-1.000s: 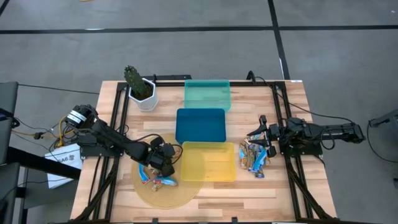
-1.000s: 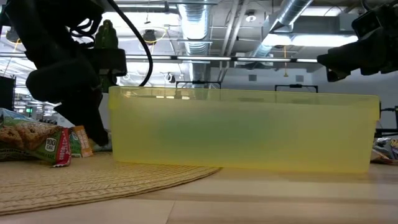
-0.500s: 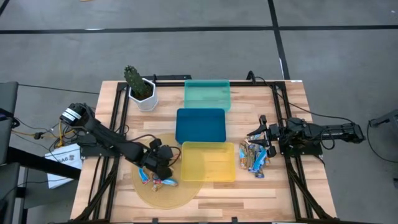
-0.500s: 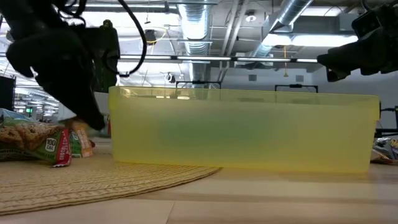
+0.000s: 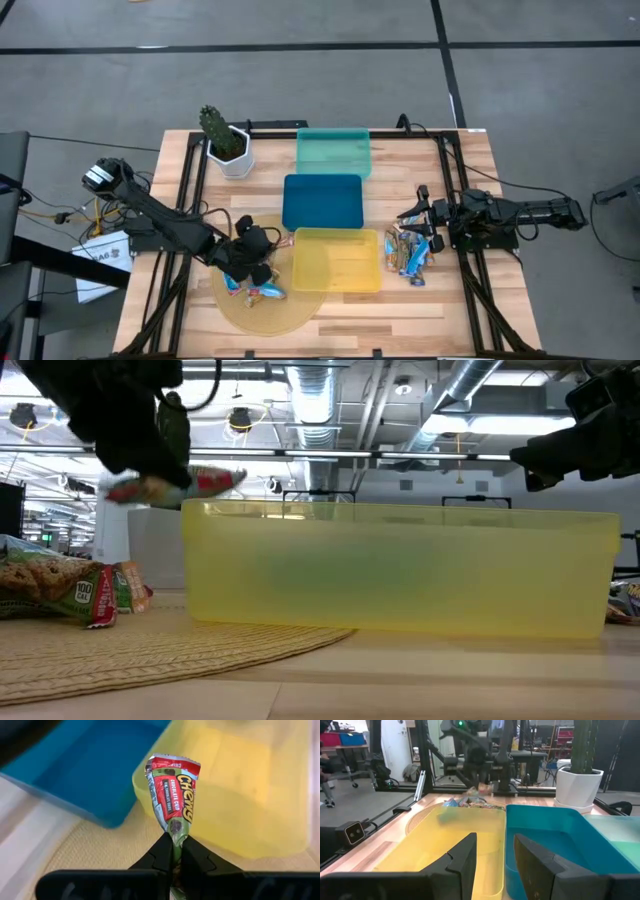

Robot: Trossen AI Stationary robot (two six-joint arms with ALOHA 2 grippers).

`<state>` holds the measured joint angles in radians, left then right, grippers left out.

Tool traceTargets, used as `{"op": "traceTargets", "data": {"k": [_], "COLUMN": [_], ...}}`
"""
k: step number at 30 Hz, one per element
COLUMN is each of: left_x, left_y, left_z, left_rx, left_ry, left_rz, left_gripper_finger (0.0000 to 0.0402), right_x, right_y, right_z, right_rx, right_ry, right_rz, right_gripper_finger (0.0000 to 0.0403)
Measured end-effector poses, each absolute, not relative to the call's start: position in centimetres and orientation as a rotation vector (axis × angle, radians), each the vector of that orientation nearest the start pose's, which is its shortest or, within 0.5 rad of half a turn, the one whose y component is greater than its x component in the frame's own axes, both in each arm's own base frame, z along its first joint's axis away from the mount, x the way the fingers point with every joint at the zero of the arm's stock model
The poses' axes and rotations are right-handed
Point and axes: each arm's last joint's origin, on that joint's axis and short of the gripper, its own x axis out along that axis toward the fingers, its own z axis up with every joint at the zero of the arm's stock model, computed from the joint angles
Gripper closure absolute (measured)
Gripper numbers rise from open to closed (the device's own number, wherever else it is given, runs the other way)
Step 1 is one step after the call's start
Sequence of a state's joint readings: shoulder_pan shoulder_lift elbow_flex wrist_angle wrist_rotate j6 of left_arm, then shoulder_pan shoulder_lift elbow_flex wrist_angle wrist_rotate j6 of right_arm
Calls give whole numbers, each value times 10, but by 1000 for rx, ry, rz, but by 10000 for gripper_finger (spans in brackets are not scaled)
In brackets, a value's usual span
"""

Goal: Pick and place Granola Bars by type
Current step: Put the red granola bar into the green bin

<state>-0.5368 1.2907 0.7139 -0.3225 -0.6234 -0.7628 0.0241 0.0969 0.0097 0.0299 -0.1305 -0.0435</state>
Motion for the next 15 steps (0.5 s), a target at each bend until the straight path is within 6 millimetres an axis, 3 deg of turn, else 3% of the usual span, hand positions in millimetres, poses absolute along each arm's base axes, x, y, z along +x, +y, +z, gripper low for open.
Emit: {"op": "traceTargets", "data": {"k": [15], "left_x": [184], "left_y": [-95], "left_z": [258], "left_rx": [-212], "left_ry": [420], "left_rz": [328], "left_gripper_finger": [385], "right_x": [103], "right_y": [6], "right_z": [162], "right_rx": [-41], "right_ry": [54], "right_rz": [155], "right_gripper_finger": [278]}}
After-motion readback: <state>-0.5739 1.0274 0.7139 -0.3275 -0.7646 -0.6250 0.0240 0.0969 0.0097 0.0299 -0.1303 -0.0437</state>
